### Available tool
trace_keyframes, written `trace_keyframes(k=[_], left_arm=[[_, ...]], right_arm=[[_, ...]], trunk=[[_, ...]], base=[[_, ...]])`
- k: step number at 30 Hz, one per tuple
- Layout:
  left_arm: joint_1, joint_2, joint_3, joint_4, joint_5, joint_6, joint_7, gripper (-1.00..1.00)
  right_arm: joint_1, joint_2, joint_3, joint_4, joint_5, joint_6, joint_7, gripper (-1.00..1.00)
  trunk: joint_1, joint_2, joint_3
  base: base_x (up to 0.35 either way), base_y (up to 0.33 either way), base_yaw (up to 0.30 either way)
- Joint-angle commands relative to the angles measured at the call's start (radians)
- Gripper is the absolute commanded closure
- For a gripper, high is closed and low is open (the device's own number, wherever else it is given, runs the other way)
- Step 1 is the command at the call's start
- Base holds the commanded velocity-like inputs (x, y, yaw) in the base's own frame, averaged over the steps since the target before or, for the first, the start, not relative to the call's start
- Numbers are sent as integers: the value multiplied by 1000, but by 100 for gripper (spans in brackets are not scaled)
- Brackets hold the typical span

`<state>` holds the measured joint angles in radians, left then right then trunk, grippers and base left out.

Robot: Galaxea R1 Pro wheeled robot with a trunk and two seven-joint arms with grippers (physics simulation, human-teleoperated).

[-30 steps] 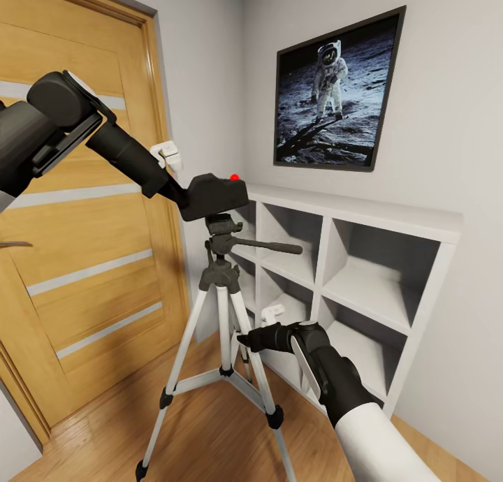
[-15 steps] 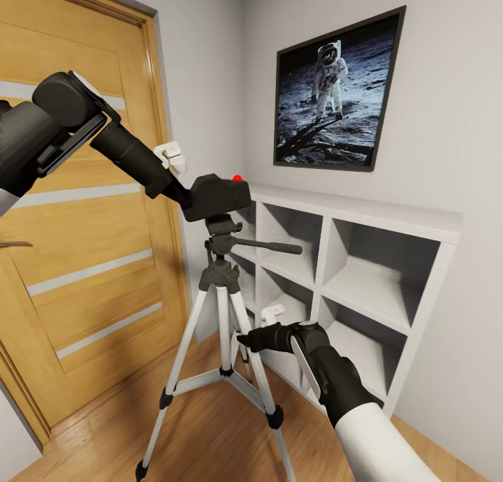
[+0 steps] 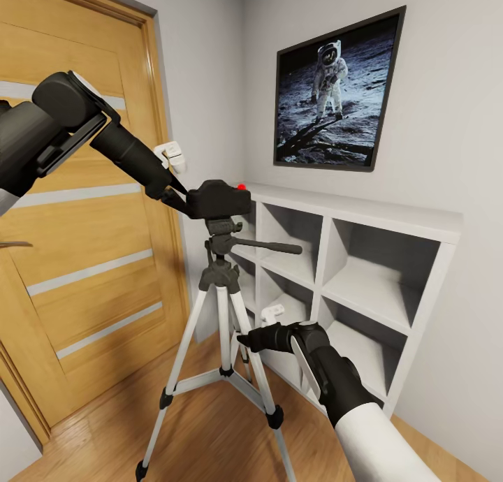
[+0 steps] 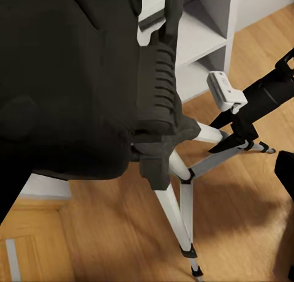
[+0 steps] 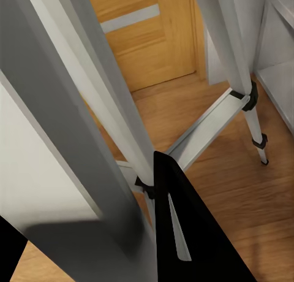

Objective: Attach the digital camera to the camera tripod in the bedroom.

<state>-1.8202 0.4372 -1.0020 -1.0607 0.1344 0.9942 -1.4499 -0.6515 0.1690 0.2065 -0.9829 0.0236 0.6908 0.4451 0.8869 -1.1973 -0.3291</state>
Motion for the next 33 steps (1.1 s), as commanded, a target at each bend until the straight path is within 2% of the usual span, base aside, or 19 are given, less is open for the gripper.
trace_keyframes(k=[1,14,23,27,30,33], left_arm=[[-2,1,-4,-1,6,11,0,-100],[-2,4,-2,-1,6,11,0,-100],[-2,13,14,4,11,11,0,-100],[-2,24,39,11,12,11,1,-100],[-2,42,76,17,13,11,3,-100],[-2,81,130,29,12,12,8,-100]], right_arm=[[0,0,-1,1,32,12,4,100],[0,0,-1,1,32,12,4,100],[0,0,0,1,32,12,4,100],[0,0,0,1,32,13,4,100],[0,0,1,1,32,12,4,100],[0,0,1,1,32,12,4,100]], trunk=[[0,-1,-2],[0,-1,-2],[0,-1,-2],[0,-1,-2],[0,-1,-2],[0,-1,-2]], base=[[0,0,0],[0,0,0],[0,0,0],[0,0,0],[0,0,0],[0,0,0]])
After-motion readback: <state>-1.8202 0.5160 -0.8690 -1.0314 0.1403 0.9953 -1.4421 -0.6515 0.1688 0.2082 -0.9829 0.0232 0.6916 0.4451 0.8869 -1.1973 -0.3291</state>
